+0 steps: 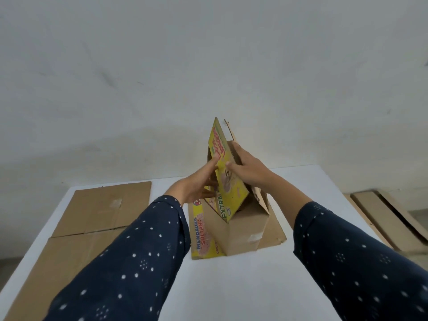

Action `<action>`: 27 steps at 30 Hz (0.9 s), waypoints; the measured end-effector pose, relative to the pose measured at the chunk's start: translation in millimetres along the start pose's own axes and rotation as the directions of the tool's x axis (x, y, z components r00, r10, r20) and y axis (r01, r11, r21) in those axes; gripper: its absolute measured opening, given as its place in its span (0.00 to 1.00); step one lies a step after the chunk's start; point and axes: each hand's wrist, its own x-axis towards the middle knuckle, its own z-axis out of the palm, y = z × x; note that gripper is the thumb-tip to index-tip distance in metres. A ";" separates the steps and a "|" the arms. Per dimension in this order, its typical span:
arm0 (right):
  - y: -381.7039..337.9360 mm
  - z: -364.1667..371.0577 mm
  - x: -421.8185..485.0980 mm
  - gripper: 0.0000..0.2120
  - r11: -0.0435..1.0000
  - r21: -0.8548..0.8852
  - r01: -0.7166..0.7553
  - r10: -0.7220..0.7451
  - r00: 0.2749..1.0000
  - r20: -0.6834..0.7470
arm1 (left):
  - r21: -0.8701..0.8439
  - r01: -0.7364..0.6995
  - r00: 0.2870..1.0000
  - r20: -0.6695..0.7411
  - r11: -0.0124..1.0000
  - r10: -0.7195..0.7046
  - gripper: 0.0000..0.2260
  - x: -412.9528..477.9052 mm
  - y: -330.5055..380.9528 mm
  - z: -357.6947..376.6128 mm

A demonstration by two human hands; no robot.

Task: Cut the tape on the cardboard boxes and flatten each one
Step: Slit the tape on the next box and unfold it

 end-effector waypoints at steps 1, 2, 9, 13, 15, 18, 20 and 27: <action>0.0 -1.2 -2.8 0.30 1.000 0.013 0.000 0.000 1.000 0.003 | 0.069 0.089 0.996 0.023 0.994 -0.091 0.41 -3.7 2.1 -2.1; 0.5 -1.3 -4.5 0.29 0.999 0.032 0.001 -0.001 1.000 0.002 | 0.128 0.188 0.979 0.057 0.974 -0.196 0.45 -6.5 3.8 -5.5; 1.5 1.9 -11.7 0.27 0.999 0.037 -0.027 0.027 1.000 -0.008 | 0.147 0.508 0.748 0.414 0.849 -0.519 0.54 -21.0 -20.9 5.9; 3.4 -0.1 -15.9 0.26 0.996 0.091 -0.016 0.015 1.000 0.014 | -0.136 0.119 0.993 0.018 0.984 -0.118 0.55 -3.3 -13.6 37.2; 5.9 -3.1 -21.1 0.27 0.990 0.140 -0.032 0.028 0.999 0.024 | -0.253 -0.083 0.972 -0.233 0.964 0.022 0.57 6.1 3.4 47.3; 22.6 -8.9 -28.1 0.29 0.994 0.067 -0.085 0.082 0.996 0.040 | -0.233 -0.168 0.903 -0.426 0.958 0.055 0.55 17.9 21.5 56.1; 41.2 -14.6 -33.1 0.30 0.989 -0.099 -0.110 0.121 0.987 0.105 | -0.200 -0.161 0.881 -0.470 0.967 0.049 0.53 25.8 22.7 59.0; 73.0 -46.8 -55.8 0.52 0.790 -0.409 -0.456 0.600 0.714 0.362 | -0.262 -0.215 0.868 -0.492 0.941 0.061 0.47 22.1 22.4 68.2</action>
